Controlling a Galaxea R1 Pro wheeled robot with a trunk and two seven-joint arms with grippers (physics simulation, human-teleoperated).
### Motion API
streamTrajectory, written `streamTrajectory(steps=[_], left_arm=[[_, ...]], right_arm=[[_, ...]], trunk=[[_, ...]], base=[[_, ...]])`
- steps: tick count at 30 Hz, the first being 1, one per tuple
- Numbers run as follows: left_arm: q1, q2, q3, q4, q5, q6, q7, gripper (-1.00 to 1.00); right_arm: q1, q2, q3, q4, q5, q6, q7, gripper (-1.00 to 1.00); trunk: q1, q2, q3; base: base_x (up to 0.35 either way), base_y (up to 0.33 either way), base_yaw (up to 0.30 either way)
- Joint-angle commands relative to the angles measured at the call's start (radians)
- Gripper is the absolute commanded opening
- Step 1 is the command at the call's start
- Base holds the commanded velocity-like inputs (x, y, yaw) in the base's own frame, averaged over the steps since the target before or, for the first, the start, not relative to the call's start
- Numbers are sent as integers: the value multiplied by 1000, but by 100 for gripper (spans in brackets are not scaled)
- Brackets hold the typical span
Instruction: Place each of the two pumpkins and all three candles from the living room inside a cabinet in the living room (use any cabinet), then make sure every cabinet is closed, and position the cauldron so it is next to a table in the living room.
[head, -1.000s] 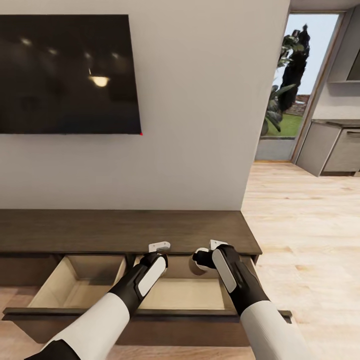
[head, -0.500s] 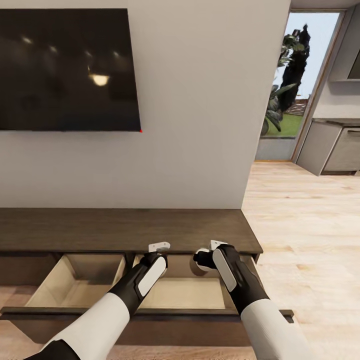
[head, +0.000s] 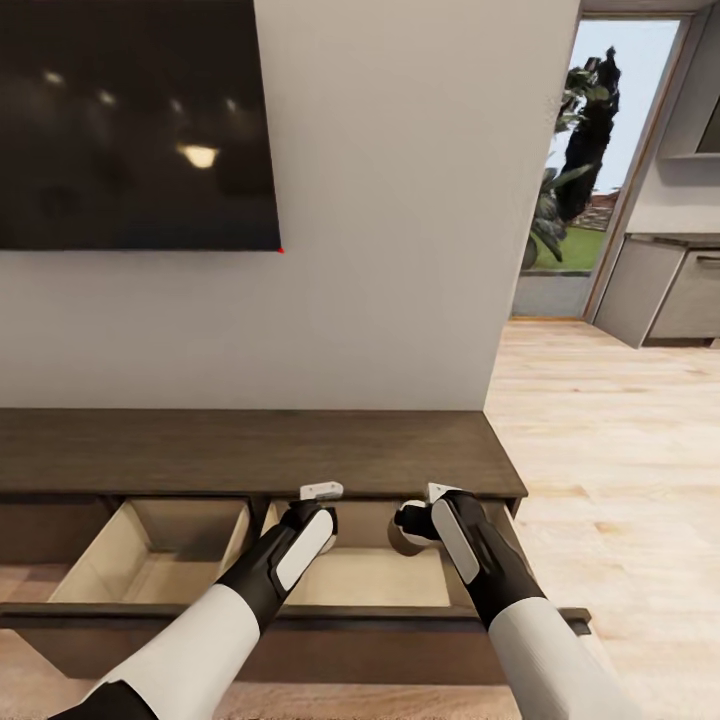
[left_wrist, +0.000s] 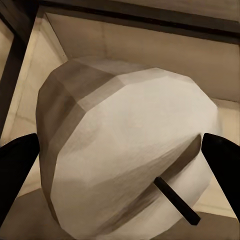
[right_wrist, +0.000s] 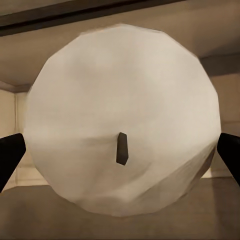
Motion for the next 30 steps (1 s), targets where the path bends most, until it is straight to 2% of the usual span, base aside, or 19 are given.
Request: streamTrajectory(steps=[1,30], left_arm=[[-1,0,-2,-1,4,8,7,-100],[-1,0,-7,5,4,5,-7,-100]], right_arm=[[-1,0,2,-1,-11,1,-10,-100],[3,0,3,-9,-14,-3,-5,-100]], trunk=[[4,-8,-4],[115,-211,-95]], base=[[0,0,0],[0,0,0]])
